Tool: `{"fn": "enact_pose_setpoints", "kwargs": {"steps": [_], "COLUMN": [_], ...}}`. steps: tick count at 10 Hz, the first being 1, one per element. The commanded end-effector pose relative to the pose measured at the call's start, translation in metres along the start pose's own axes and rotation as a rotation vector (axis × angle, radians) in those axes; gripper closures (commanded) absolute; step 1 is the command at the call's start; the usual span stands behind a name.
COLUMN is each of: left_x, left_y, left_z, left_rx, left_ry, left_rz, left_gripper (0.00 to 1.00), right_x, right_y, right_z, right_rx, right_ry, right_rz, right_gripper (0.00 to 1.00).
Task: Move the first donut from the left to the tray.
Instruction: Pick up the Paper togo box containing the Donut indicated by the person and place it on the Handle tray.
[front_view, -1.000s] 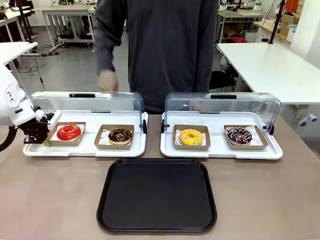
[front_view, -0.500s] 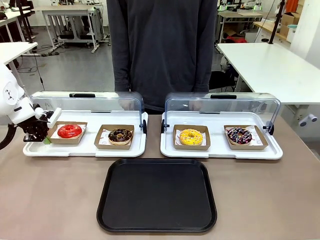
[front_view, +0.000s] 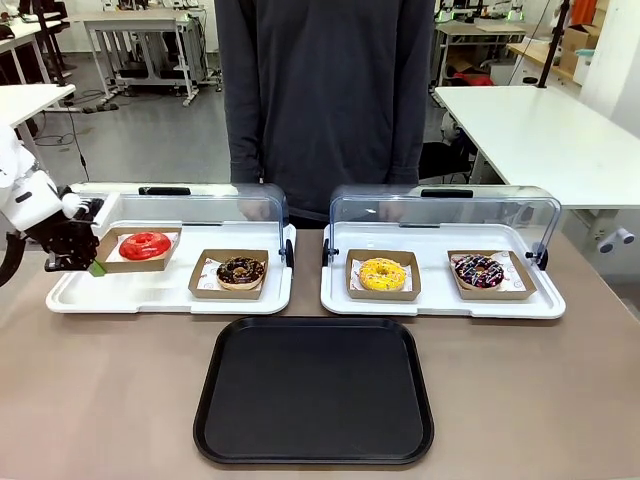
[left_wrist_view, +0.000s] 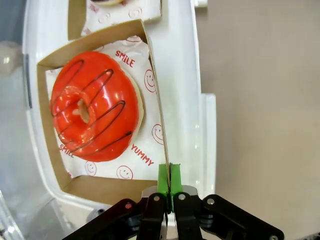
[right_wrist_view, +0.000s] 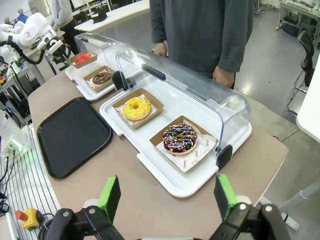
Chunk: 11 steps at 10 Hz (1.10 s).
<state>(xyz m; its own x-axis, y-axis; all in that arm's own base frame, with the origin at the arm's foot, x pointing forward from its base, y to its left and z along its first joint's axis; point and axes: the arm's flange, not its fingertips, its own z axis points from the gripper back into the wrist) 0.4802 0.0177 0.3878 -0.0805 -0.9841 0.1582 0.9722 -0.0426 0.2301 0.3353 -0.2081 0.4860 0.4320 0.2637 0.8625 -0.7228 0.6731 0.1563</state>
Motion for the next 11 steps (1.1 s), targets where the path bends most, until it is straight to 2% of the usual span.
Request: {"fn": "enact_pose_setpoints", "kwargs": {"steps": [1,6,11], "left_x": [0.025,0.112,0.201], "left_y": [-0.024,-0.092,-0.167], "left_z": [0.021,0.036,0.002], "left_rx": [0.039,0.007,0.025], "left_ry": [-0.003,-0.045,-0.021], "left_rz": [0.063,0.116,0.090], "left_gripper": [0.99,0.99,0.99], "right_x": [0.003,0.003,0.003], "right_y": [-0.002,-0.002,-0.002], "right_z": [0.001,0.001,0.001], "right_rx": [0.000,0.000,0.000], "right_ry": [-0.024,-0.024,-0.024], "right_rz": [0.017,0.017,0.017], "right_gripper": [0.00,0.00,0.00]}}
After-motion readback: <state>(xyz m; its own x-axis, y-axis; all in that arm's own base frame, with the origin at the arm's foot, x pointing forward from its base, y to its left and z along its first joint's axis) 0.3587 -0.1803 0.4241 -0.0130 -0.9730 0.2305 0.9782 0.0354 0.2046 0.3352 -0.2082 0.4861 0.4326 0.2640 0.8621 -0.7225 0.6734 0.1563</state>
